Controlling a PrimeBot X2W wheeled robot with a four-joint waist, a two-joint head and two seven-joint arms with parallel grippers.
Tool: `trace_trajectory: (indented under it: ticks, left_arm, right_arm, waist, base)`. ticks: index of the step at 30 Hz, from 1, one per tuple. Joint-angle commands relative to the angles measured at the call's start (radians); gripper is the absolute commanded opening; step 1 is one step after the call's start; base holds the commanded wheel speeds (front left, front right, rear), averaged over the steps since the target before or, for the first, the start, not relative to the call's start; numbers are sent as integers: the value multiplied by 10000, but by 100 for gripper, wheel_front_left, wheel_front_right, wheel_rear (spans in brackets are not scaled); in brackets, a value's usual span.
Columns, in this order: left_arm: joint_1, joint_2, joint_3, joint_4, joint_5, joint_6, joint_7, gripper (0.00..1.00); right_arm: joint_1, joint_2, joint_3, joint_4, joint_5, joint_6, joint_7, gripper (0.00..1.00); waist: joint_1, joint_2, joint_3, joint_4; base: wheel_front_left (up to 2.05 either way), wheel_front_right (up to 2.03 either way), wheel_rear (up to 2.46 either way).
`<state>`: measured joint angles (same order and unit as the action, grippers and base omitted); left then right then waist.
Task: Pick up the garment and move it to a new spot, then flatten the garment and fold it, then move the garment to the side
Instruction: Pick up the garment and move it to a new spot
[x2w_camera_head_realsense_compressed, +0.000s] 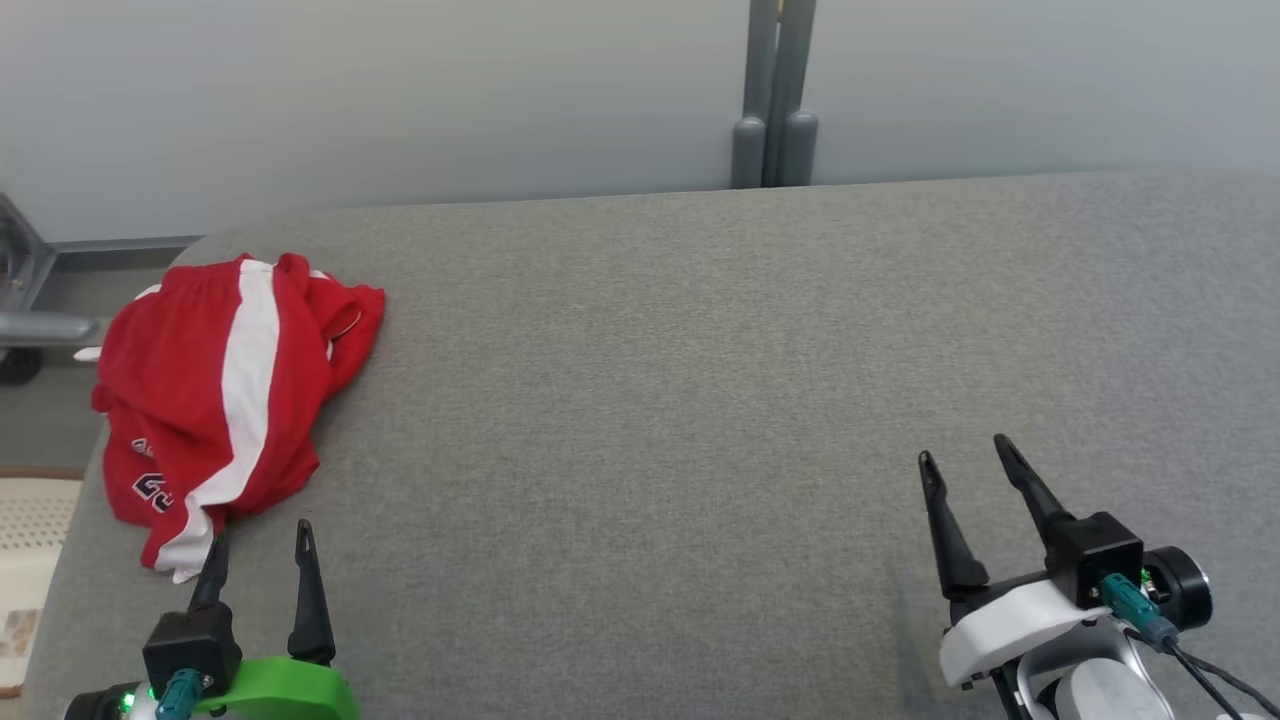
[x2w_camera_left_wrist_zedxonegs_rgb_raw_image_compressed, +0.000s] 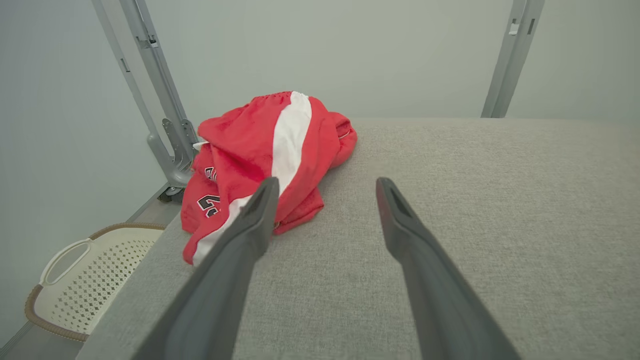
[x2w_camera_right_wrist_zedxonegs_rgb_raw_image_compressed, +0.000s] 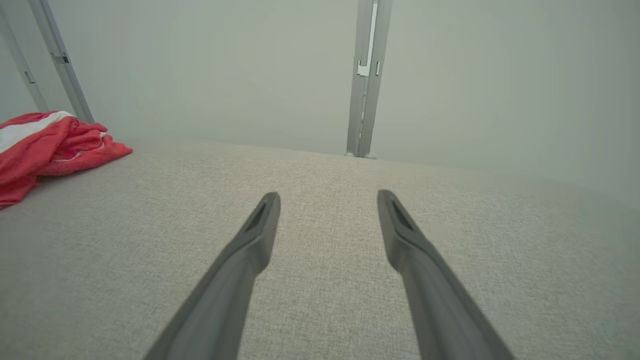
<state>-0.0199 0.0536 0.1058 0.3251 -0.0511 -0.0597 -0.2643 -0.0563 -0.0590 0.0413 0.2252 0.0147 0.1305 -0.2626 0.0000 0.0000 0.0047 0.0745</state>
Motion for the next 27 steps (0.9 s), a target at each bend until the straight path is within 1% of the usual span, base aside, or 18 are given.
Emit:
trace_trajectory:
  ticks: [1,11,14,15,18,21,24,27]
  left_arm:
    - [129,15,64,35,-27,84,-4,100]
    - [373,8,388,302,-47,64,-2,100]
    - [459,2,515,328,-62,69,-2,100]
    - [459,2,515,328,-62,69,-2,100]
    - [483,0,582,386,-54,52,-2,100]
    - [548,-5,639,408,-43,1,0,100]
    - [565,-10,686,484,-138,-79,0,100]
    - [427,-4,670,491,-164,-190,0,100]
  right_arm:
    - [52,-10,137,60,26,4,-31,100]
    - [-174,6,996,462,240,2,-32,100]
    - [-294,4,1206,582,269,1,-32,100]
    - [-294,4,1206,582,269,1,-32,100]
    - [-288,-6,1334,667,218,1,-32,100]
    - [-280,3,1406,744,304,1,-32,100]
    - [-300,15,1483,809,359,1,-32,100]
    - [-358,18,1578,782,386,1,-32,100]
  waist:
    - [0,0,-56,661]
    - [0,0,-173,2467]
    - [0,0,-186,2884]
    - [0,0,-186,2884]
    - [0,0,-185,3280]
    - [0,0,-185,3538]
    - [0,0,-182,3606]
    - [0,0,-98,3500]
  base:
    - [0,0,0]
    - [0,0,0]
    - [0,0,0]
    - [0,0,0]
    - [0,0,0]
    - [0,0,0]
    - [0,0,0]
    - [0,0,0]
